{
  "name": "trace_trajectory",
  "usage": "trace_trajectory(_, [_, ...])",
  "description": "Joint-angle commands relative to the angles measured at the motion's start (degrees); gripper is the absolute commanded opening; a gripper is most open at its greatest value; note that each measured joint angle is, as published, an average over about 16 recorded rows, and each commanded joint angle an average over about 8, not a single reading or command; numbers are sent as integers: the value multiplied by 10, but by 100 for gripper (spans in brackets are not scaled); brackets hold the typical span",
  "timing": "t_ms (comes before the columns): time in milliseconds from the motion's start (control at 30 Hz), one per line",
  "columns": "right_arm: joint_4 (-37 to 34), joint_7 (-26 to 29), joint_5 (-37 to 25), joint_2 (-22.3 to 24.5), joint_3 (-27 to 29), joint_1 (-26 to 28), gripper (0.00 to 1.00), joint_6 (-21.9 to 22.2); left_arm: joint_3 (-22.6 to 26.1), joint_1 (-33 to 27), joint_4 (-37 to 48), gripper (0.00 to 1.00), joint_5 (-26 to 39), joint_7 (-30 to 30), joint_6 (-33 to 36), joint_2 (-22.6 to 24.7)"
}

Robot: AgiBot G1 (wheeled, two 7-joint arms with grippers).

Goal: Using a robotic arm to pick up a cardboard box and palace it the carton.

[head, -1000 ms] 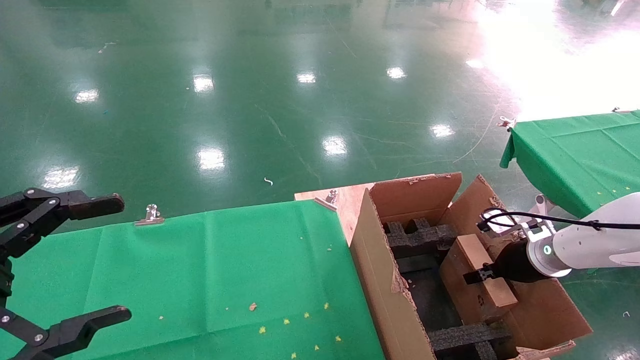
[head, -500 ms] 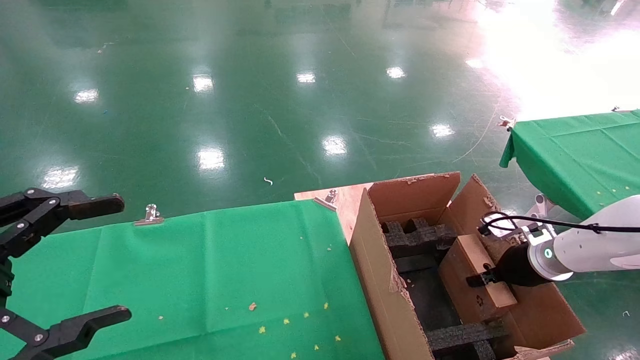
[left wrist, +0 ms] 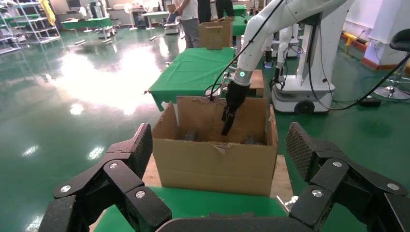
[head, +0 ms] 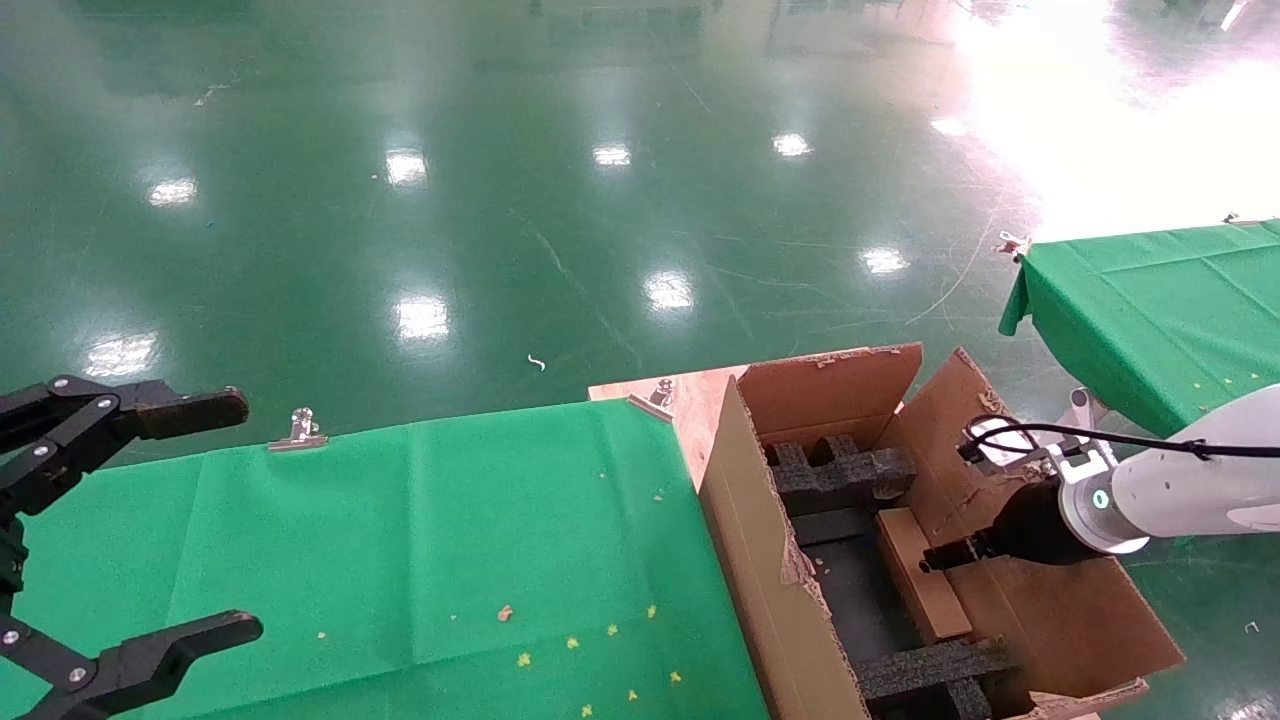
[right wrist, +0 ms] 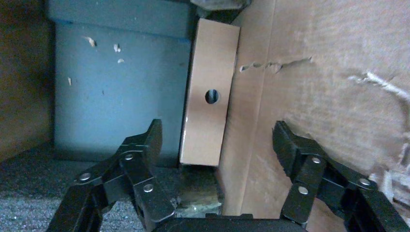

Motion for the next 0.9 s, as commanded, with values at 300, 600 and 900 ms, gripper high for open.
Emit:
trace_trajectory(300, [36,-3,3,20,19,53,100,8,0,0,0,100,0,0,0,0])
trace_trajectory(600, [140,-24,35,74,68,131,100,12,0,0,0,100,0,0,0,0])
trace_trajectory(900, [241,-72,128,127,131,176,100,-46,0,0,0,100,0,0,0,0])
